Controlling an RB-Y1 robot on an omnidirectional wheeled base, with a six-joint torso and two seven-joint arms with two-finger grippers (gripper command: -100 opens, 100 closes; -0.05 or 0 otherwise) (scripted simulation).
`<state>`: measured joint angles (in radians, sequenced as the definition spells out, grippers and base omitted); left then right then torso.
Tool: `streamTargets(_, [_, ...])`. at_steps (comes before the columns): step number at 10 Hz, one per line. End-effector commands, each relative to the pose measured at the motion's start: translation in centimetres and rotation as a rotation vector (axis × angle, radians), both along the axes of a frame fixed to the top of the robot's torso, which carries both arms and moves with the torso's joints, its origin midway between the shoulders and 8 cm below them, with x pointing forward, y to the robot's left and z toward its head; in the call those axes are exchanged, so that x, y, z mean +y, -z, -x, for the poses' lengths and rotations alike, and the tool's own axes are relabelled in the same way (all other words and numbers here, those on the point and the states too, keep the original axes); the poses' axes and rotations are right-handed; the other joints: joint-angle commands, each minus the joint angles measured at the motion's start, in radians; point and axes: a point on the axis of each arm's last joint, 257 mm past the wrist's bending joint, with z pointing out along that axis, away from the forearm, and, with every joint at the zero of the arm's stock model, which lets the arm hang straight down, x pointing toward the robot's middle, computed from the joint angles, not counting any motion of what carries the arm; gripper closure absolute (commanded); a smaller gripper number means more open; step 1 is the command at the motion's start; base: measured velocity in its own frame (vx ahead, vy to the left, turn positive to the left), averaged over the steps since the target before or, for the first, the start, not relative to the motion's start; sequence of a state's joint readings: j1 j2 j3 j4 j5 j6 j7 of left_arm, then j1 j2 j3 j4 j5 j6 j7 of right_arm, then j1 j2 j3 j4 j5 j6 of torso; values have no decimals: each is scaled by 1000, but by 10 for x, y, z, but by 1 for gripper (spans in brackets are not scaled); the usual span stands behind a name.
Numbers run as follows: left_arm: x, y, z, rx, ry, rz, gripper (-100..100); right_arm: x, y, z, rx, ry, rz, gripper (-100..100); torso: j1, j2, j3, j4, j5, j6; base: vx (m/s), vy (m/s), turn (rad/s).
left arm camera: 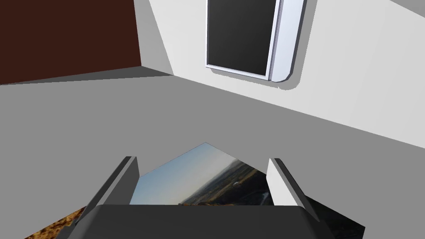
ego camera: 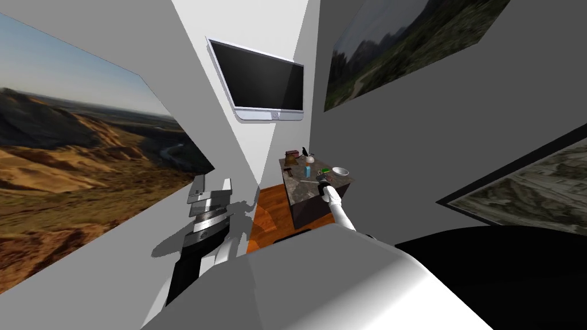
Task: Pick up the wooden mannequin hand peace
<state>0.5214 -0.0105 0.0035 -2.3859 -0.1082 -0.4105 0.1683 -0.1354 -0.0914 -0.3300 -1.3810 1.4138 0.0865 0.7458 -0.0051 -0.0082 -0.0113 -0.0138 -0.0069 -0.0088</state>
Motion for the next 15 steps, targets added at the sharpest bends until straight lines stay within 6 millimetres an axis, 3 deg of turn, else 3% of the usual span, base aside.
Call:
streamTargets(1, [0,0,0,0,0,0,0,-9,4,4,7,38,-4,100,0,0,0,0,0,0,-78,-48,151])
streamTargets(15, [0,0,0,0,0,0,0,-53,-11,20,-68,208,22,100,4,-4,-3,-2,2,0,-53,-23,112])
